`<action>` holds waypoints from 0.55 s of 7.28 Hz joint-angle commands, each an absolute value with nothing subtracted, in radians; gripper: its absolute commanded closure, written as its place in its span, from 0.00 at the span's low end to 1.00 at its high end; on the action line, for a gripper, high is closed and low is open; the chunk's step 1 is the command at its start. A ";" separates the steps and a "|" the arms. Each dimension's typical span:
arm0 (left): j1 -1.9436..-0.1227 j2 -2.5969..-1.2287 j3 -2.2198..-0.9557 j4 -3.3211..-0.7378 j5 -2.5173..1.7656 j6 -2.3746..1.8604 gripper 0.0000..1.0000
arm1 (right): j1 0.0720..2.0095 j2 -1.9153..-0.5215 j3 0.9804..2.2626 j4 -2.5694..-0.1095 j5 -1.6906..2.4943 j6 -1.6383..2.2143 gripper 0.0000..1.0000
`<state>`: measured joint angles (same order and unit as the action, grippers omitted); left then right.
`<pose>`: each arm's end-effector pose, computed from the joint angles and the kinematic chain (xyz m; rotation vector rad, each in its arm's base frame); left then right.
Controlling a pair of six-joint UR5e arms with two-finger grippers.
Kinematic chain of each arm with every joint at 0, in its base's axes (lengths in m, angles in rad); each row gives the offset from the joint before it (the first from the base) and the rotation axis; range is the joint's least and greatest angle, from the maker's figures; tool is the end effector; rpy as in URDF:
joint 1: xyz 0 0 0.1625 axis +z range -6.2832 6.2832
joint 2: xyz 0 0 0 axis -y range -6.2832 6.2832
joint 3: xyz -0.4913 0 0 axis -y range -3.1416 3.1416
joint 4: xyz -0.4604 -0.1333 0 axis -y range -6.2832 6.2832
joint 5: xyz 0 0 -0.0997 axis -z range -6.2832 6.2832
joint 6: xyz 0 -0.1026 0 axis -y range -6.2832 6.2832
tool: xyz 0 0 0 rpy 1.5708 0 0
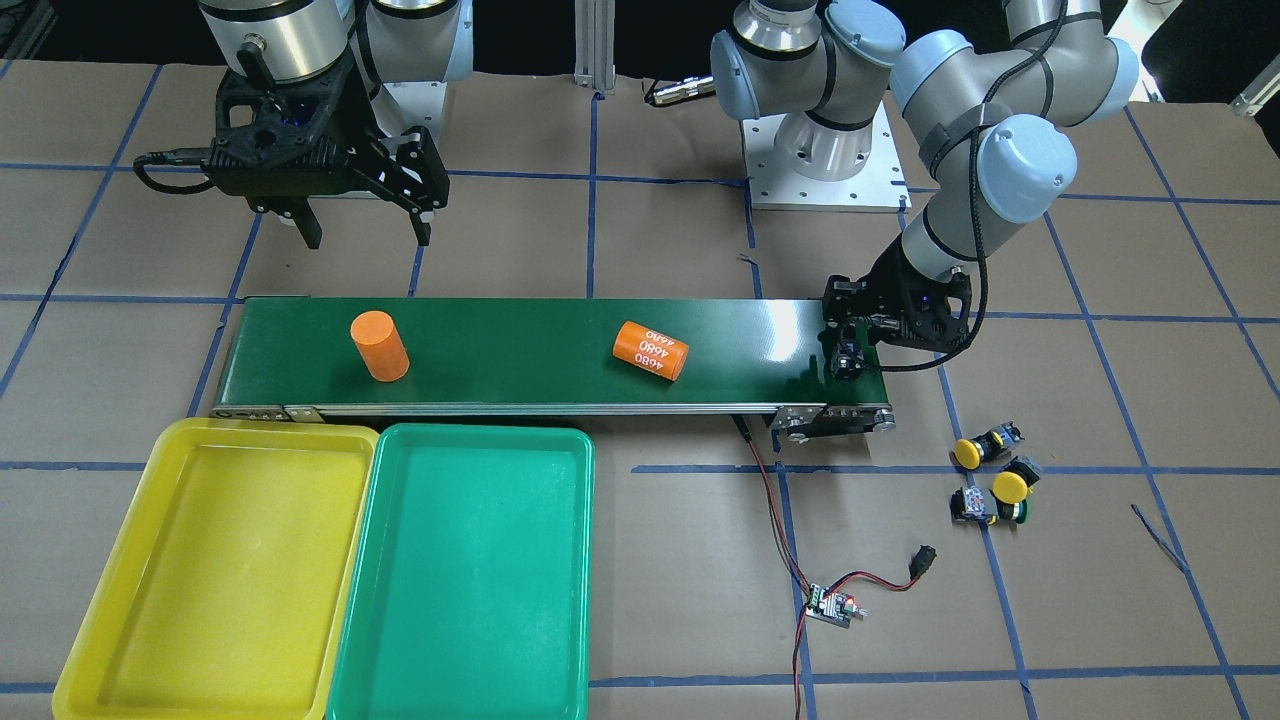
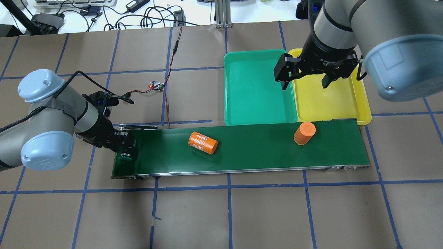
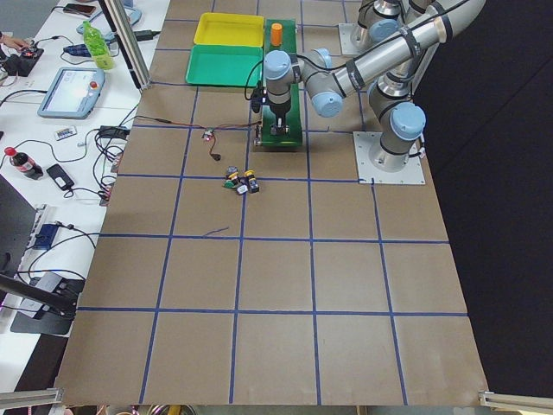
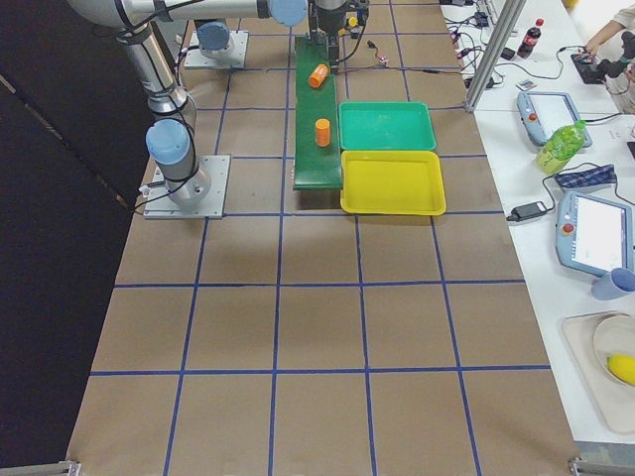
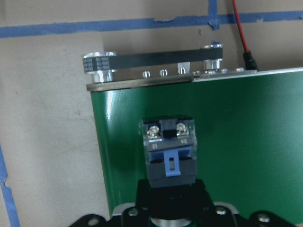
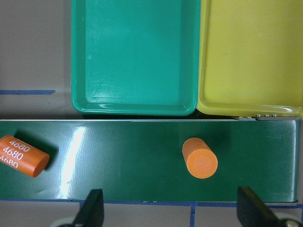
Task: Sort buttons by color to trays
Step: 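Place the green-capped switch on the belt with the left gripper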
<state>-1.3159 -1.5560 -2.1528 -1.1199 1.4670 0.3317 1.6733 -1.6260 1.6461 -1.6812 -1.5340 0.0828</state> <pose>-0.0212 -0.4894 0.2935 -0.1063 -3.0044 -0.1224 0.1918 -0.5249 0.5507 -0.0331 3.0936 -0.1339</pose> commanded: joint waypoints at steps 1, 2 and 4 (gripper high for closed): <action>-1.315 -1.546 -2.131 -1.121 1.465 0.333 0.00 | 1.672 -1.626 1.646 -1.681 -1.534 0.083 0.00; -1.301 -1.552 -2.079 -1.123 1.476 0.344 0.00 | 1.672 -1.626 1.646 -1.681 -1.534 0.083 0.00; -1.261 -1.629 -1.930 -1.124 1.499 0.366 0.00 | 1.674 -1.626 1.647 -1.681 -1.534 0.083 0.00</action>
